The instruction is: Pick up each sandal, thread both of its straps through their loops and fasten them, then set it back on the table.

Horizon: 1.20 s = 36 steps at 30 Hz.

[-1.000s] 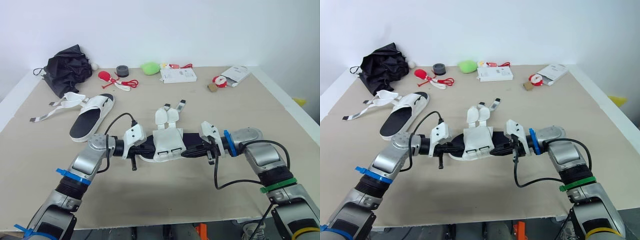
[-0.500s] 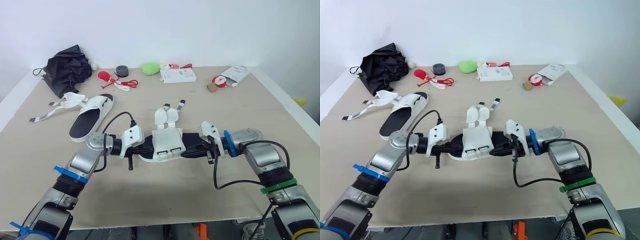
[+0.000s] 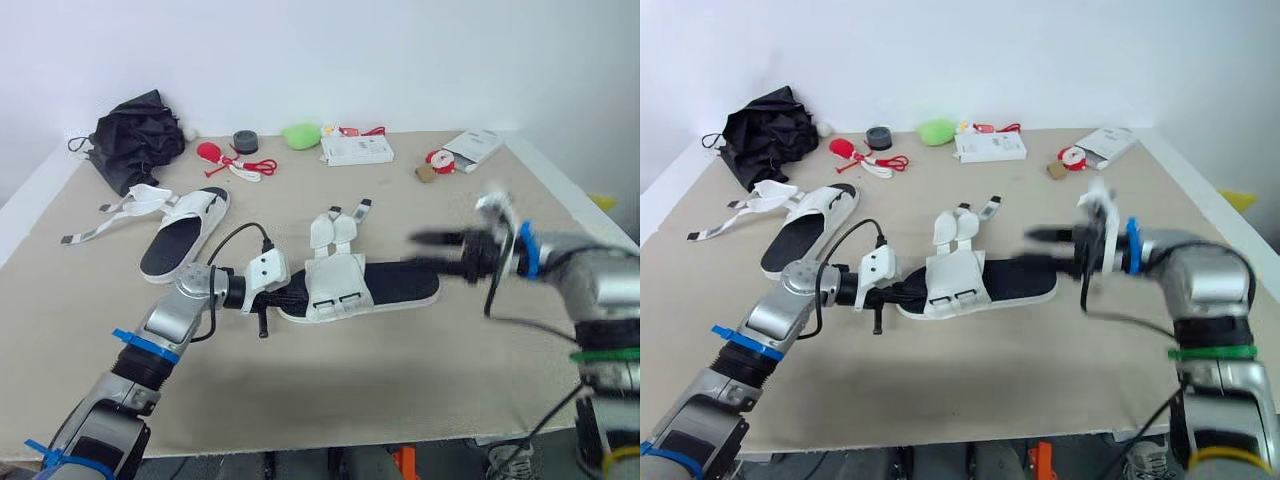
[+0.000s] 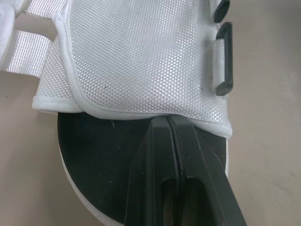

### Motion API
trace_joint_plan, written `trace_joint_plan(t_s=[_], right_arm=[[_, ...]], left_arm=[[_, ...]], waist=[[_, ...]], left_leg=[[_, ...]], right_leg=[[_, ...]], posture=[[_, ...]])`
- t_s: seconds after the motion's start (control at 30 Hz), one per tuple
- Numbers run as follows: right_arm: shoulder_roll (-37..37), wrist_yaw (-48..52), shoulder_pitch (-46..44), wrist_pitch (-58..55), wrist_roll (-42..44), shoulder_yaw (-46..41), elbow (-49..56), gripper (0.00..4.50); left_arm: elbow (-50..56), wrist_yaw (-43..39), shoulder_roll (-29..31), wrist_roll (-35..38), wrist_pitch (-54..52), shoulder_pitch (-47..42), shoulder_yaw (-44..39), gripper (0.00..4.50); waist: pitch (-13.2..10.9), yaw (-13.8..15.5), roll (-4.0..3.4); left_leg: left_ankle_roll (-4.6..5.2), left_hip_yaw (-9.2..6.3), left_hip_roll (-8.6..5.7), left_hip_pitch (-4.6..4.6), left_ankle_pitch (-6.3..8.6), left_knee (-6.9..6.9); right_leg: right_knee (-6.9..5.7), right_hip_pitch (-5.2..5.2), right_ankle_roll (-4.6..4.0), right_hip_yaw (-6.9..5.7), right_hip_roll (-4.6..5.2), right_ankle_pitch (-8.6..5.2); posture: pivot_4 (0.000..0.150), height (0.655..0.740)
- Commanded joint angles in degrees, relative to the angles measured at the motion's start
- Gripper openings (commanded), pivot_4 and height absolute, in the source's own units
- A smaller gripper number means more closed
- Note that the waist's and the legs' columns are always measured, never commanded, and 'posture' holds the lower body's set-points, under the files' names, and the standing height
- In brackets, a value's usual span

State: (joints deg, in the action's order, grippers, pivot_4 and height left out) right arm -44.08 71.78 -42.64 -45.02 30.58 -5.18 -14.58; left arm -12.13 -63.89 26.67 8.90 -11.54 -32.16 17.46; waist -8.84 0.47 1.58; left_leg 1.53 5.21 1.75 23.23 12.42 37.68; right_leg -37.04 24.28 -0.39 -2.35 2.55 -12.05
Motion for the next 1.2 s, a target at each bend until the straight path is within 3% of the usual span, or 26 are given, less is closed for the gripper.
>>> trace_joint_plan(t_s=[0.03, 0.23, 0.57, 0.93, 1.2], right_arm=[[2.35, -4.7, -3.34, -0.85, -1.4, 0.27, -5.0, 4.48], [9.36, -6.77, -9.89, 1.86, -6.91, 5.41, -17.92, 4.48], [15.06, -3.64, -16.06, 6.85, -11.48, 7.72, -32.3, 4.48], [21.85, -4.89, -18.52, 10.27, -12.03, 4.58, -39.4, 4.48], [26.52, -13.45, -22.31, 15.65, -10.06, -3.29, -46.82, 4.48]], left_arm=[[-2.97, 0.75, 0.28, -3.14, -0.86, 1.05, 1.76, 0.0], [-3.05, 0.7, -0.24, -3.2, -0.64, 0.37, 1.87, 0.0], [-2.25, 0.75, 0.6, -3.58, -0.19, 0.65, 1.9, 0.0], [-1.26, 1.29, 1.35, -3.38, -0.72, 1.4, 1.36, 0.0], [0.61, 2.0, 2.2, -2.28, -2.55, 2.88, 0.55, 0.0]], waist=[[0.05, 0.17, 0.14], [0.05, 0.16, 0.01], [0.04, 0.04, -0.01], [0.03, -0.09, -0.03], [0.01, -0.41, -0.05]], left_leg=[[-0.01, -0.03, 0.01, 0.0, 0.0, -0.05], [0.06, 0.04, 0.01, 0.2, -0.04, -0.1], [0.09, 0.13, -0.11, 0.29, -0.03, -0.1], [0.08, 0.11, -0.07, 0.3, -0.03, -0.11], [0.08, 0.13, -0.02, 0.26, -0.03, -0.2]], right_leg=[[0.0, 0.0, -0.04, -0.05, -0.01, -0.03], [0.01, 0.08, -0.16, -0.02, 0.02, -0.11], [0.1, 0.13, 0.03, 0.06, 0.15, -0.06], [0.08, 0.14, 0.06, 0.06, 0.11, -0.02], [0.07, 0.18, 0.02, 0.05, 0.1, -0.01]], posture=[[0.15, 0.74], [0.15, 0.74], [0.15, 0.74], [0.15, 0.74], [0.15, 0.74]])
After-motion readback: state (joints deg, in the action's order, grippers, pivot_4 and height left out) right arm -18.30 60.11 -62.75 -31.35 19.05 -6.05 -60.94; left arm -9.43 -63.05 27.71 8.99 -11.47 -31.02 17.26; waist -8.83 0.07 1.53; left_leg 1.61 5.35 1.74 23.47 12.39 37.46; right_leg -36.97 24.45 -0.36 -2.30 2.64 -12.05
